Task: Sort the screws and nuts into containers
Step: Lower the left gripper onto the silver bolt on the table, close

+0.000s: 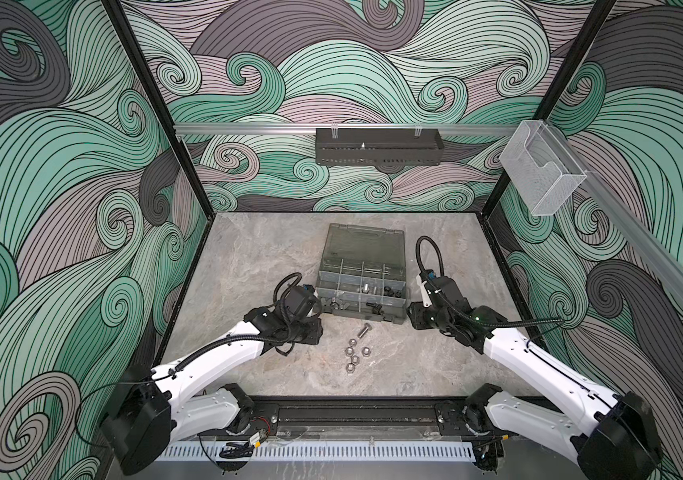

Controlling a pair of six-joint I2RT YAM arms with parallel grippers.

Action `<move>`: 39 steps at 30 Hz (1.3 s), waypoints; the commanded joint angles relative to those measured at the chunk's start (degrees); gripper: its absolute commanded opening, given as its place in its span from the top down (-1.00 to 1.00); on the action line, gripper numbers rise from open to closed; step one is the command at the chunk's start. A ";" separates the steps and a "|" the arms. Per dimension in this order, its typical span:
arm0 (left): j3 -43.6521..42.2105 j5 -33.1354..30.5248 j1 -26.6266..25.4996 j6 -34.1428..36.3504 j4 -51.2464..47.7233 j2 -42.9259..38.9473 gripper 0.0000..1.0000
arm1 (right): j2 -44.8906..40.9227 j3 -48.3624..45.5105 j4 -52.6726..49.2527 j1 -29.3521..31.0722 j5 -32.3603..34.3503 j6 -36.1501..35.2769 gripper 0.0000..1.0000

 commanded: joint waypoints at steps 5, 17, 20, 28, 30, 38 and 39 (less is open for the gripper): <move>8.78 -1.78 -6.61 5.21 1.44 11.40 0.19 | -2.84 -1.47 -2.10 -0.38 1.46 1.79 0.11; 22.25 -1.53 -11.40 11.15 0.14 31.75 0.20 | -6.01 -3.43 -3.49 -0.57 1.57 2.52 0.10; 24.51 -1.07 -11.91 12.07 -0.29 34.67 0.21 | -6.52 -3.94 -3.54 -0.66 1.61 2.76 0.09; 27.27 -0.63 -12.66 12.76 0.02 39.00 0.21 | -6.54 -4.20 -3.56 -0.75 1.44 2.93 0.09; 27.65 -0.69 -12.74 12.84 0.10 39.88 0.23 | -6.46 -4.14 -3.57 -0.76 1.40 2.91 0.09; 27.96 -1.69 -13.05 12.60 0.14 41.83 0.36 | -6.81 -4.62 -3.57 -0.77 1.46 3.09 0.09; 27.98 -1.71 -13.05 12.66 0.14 41.91 0.41 | -6.74 -4.72 -3.56 -0.76 1.45 3.18 0.09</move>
